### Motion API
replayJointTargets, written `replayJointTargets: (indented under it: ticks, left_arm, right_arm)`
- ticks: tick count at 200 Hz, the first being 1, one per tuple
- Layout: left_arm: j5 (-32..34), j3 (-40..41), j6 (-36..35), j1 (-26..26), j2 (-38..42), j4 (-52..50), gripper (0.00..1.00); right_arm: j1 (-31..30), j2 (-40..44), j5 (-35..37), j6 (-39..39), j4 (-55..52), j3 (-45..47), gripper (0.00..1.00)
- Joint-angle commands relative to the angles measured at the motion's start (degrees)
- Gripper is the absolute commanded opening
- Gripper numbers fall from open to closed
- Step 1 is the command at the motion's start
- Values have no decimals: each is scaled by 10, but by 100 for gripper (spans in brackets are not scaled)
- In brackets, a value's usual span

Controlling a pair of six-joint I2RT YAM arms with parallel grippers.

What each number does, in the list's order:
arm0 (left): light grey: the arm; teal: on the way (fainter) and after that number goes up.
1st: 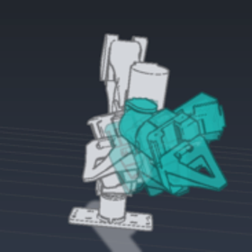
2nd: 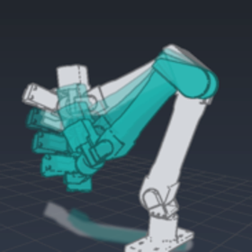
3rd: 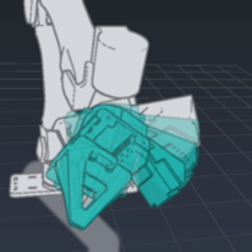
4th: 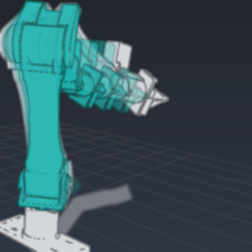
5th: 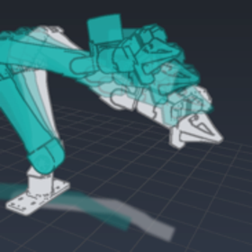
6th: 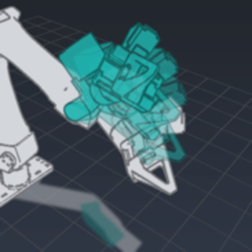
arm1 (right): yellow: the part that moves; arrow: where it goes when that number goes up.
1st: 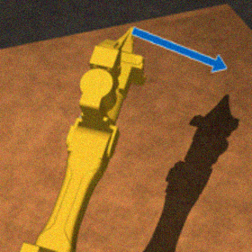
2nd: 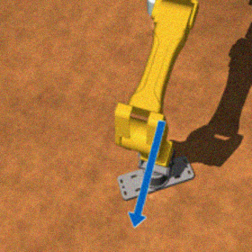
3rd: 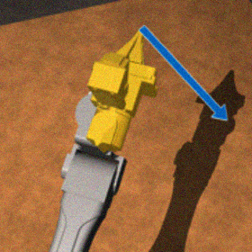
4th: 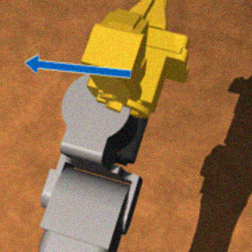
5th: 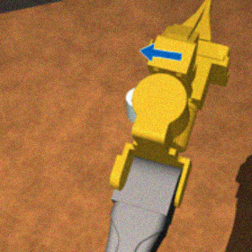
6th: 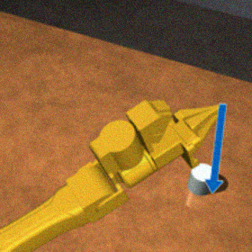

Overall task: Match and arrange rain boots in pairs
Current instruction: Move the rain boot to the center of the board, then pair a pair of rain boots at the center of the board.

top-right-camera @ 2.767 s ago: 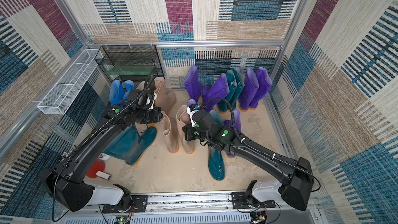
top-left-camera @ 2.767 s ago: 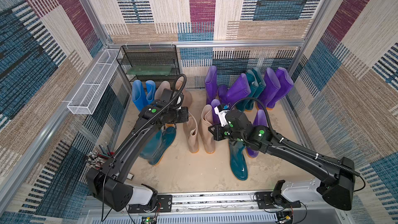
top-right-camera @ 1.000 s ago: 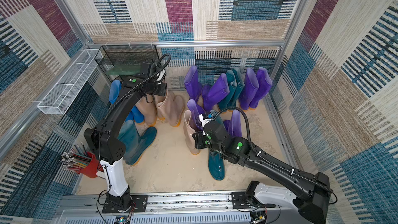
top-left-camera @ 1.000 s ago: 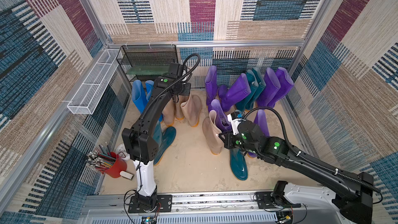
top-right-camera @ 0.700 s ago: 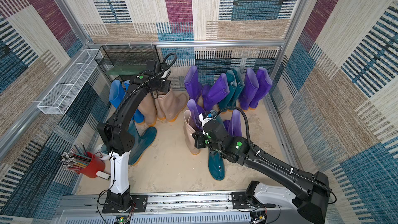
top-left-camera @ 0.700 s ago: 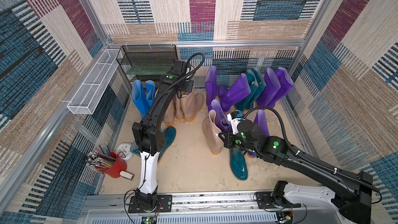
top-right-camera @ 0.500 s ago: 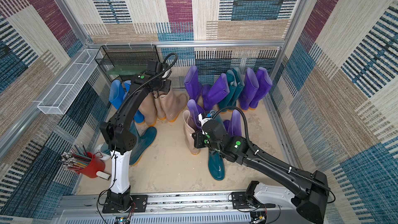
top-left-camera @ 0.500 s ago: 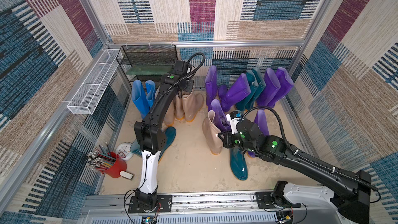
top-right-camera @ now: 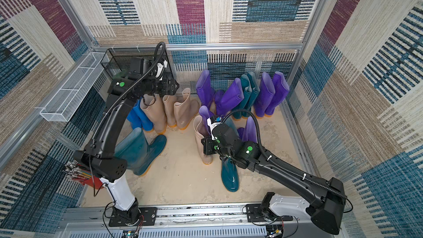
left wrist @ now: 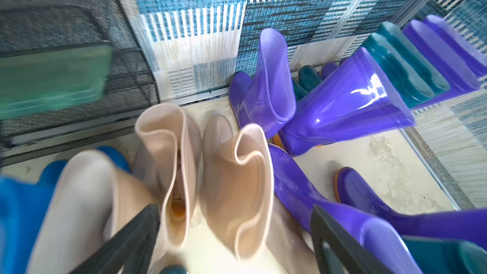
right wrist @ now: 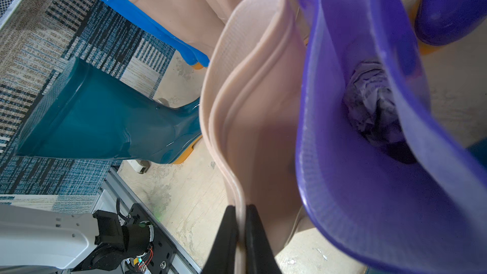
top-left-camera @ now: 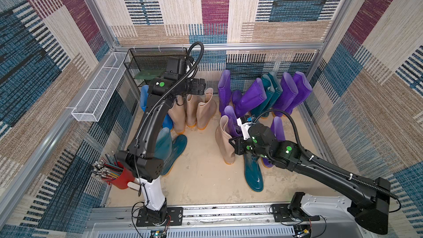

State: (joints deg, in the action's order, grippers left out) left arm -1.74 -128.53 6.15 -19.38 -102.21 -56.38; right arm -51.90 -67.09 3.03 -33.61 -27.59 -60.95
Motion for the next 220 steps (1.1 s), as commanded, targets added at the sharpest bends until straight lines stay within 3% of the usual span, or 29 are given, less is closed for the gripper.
replayJointTargets:
  ticks: [1, 21, 63, 83, 102, 128, 191, 220]
  left_arm:
    - [119, 67, 17, 3, 59, 2, 87]
    - [182, 150, 31, 17, 111, 20, 81]
    - [168, 223, 41, 50, 137, 15, 84]
    - [149, 266, 55, 51, 162, 15, 78]
    - [120, 314, 70, 51, 192, 19, 66]
    - [112, 369, 87, 51, 226, 37, 66]
    - [119, 384, 114, 83, 160, 72, 72]
    - [82, 386, 115, 103, 130, 115, 67]
  right_arm:
    - [3, -9, 4, 23, 2, -8, 0]
    - [6, -20, -1, 36, 9, -19, 0]
    - [9, -36, -12, 57, 14, -38, 0]
    - [10, -34, -12, 59, 17, -34, 0]
    - [13, -30, -14, 58, 26, -22, 0]
    - [16, -34, -24, 58, 29, -18, 0]
    - [16, -34, -23, 61, 29, -33, 0]
    - [16, -31, -17, 62, 27, -34, 0]
